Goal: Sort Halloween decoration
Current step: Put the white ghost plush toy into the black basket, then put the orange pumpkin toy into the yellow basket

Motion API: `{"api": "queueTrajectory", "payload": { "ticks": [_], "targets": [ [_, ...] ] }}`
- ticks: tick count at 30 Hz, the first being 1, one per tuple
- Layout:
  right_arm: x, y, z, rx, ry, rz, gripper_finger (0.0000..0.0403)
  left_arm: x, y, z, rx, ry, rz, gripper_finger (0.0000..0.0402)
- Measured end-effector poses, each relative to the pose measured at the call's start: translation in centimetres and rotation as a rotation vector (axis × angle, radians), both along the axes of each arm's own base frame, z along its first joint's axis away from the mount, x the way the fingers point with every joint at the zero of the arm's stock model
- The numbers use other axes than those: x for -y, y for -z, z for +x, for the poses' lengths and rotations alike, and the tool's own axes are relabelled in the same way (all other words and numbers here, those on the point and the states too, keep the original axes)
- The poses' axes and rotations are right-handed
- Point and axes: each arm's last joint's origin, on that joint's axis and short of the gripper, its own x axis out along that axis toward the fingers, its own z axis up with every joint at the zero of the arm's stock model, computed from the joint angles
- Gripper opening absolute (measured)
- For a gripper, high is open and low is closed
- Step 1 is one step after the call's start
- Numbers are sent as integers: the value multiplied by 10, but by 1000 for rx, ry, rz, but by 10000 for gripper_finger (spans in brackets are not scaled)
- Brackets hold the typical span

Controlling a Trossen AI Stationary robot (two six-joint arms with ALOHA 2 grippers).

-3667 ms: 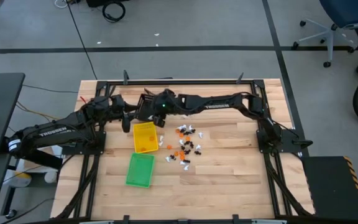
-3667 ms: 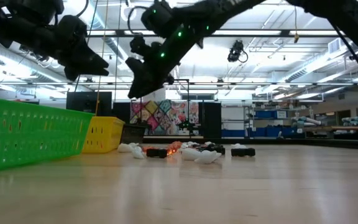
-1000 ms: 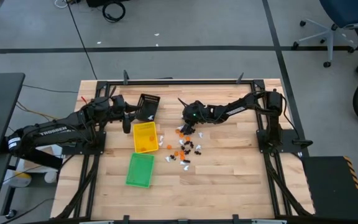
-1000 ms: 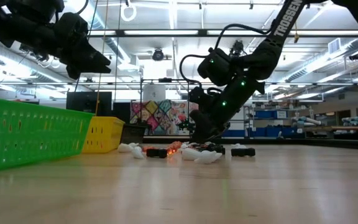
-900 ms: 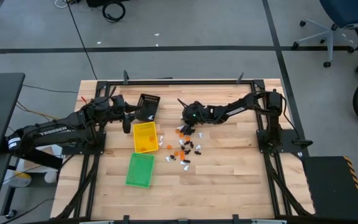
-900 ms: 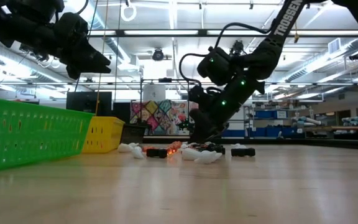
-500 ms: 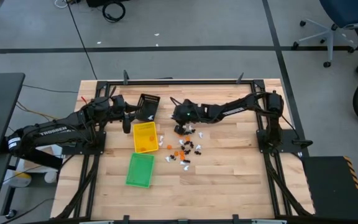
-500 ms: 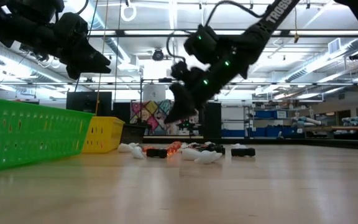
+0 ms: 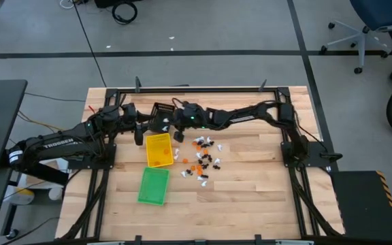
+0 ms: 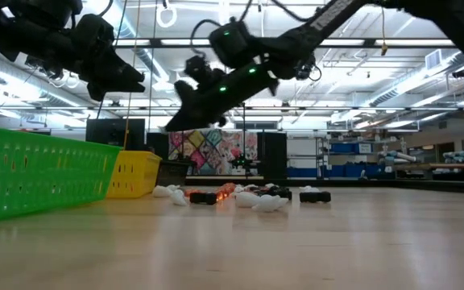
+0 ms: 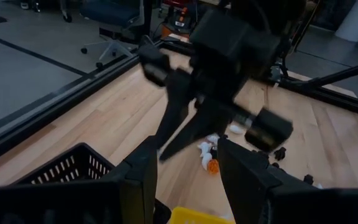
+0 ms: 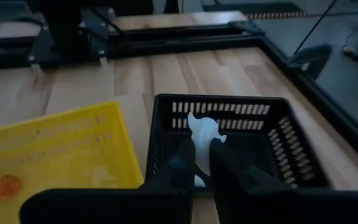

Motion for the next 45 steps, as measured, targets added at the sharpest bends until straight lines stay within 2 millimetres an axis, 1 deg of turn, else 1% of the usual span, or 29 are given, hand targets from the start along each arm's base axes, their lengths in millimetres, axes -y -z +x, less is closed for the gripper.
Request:
{"api": "queueTrajectory", "payload": {
  "ticks": [4, 8, 12, 14, 16, 19, 21, 23, 27, 30, 32, 35, 37, 41, 45],
  "targets": [
    [5, 3, 23, -22, 7, 18, 45, 0, 0, 0, -5, 0, -2, 142],
    [10, 9, 34, -106, 16, 40, 52, 0, 1, 0, -12, 0, -10, 142],
    [16, 7, 38, -110, -15, 65, 86, 0, 2, 0, -16, -1, -15, 142],
    [18, 4, 34, -142, -20, 75, 107, 0, 3, -1, -22, -4, -27, 142],
    [18, -2, 31, -158, -17, 74, 124, 0, 3, -1, -25, -6, -40, 142],
    [15, -25, 21, -178, -15, 66, 140, 1, 4, -1, -34, -7, -46, 142],
    [8, -39, 13, -201, -30, 50, 143, 1, 6, -1, -47, -6, -52, 142],
    [-6, -43, 5, -241, -52, 35, 144, 2, 7, -1, -56, -2, -55, 142],
    [-34, -30, -14, -327, -54, 5, 144, 2, 7, -2, -61, 0, -53, 142],
    [-47, -17, -29, -359, -21, -13, 144, 2, 7, -2, -61, 0, -53, 142],
    [-52, -6, -38, -375, -10, -7, 145, 2, 7, -2, -61, 0, -53, 142],
    [-56, 12, -50, -432, -3, 20, 148, 2, 6, -1, -56, 0, -51, 142],
    [-57, 20, -54, -465, -14, 47, 157, 1, 5, -1, -39, -1, -48, 142],
    [-56, 29, -60, -495, -14, 38, 184, 1, 3, -1, -24, -1, -42, 142],
    [-55, 30, -60, -503, -29, 37, 207, 1, 3, -1, -25, -1, -42, 142]
  ]
}}
